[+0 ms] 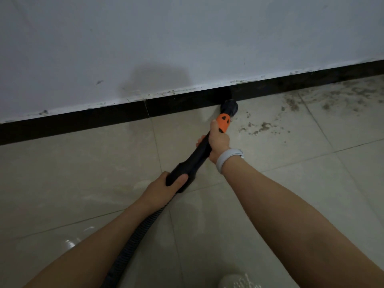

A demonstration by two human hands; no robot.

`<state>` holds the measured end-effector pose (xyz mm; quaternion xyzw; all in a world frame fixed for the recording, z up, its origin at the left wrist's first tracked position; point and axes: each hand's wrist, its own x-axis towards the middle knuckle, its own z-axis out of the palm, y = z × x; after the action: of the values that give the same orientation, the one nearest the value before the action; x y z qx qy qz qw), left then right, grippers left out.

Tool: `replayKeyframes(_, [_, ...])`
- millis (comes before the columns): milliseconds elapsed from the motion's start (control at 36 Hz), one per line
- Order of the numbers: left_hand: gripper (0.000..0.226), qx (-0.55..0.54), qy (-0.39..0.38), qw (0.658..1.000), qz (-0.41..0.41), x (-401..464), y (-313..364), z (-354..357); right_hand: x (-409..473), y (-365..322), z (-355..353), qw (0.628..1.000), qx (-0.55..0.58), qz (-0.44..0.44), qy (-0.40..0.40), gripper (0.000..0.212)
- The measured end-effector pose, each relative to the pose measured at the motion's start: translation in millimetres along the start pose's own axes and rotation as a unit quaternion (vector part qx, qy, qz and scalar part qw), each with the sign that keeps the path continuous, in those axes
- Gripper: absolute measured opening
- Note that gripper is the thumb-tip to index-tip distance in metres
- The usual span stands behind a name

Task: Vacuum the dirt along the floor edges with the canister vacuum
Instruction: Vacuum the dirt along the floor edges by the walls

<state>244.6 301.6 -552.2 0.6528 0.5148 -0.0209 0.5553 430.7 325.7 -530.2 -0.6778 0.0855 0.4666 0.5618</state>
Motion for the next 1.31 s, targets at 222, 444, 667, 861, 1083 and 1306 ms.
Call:
replayKeyframes(222, [0.069, 0.022, 0.026, 0.999, 0.018, -7.4, 7.1, 7.2, -2.5, -12.0, -8.9, 1.0, -0.017, 0.015, -0.022, 0.034])
replayKeyframes(444, [0.074, 0.004, 0.114, 0.993, 0.022, -48.9, -51.1, -12.3, -35.9, 36.9, 28.4, 0.996, -0.038, 0.032, -0.077, 0.031])
replayKeyframes(667, [0.053, 0.024, 0.091, 0.995, 0.024, -74.9, -90.9, -21.0, -64.0, 79.0, 32.5, 0.995, -0.032, 0.049, -0.076, 0.029])
replayKeyframes(861, [0.047, 0.037, 0.04, 0.998, 0.04, -53.9, -61.8, -10.9, -57.0, 52.7, 7.6, 1.0, -0.014, 0.023, -0.005, 0.032])
replayKeyframes(1083, [0.08, -0.002, -0.006, 0.998, 0.066, -36.9, -50.9, -9.3, -55.5, 32.2, -1.9, 0.998, -0.022, 0.037, 0.055, 0.037])
replayKeyframes(1306, [0.082, -0.047, 0.023, 0.998, 0.042, -49.5, -78.1, -25.1, -70.2, 47.6, 39.0, 0.996, -0.065, 0.039, 0.049, 0.037])
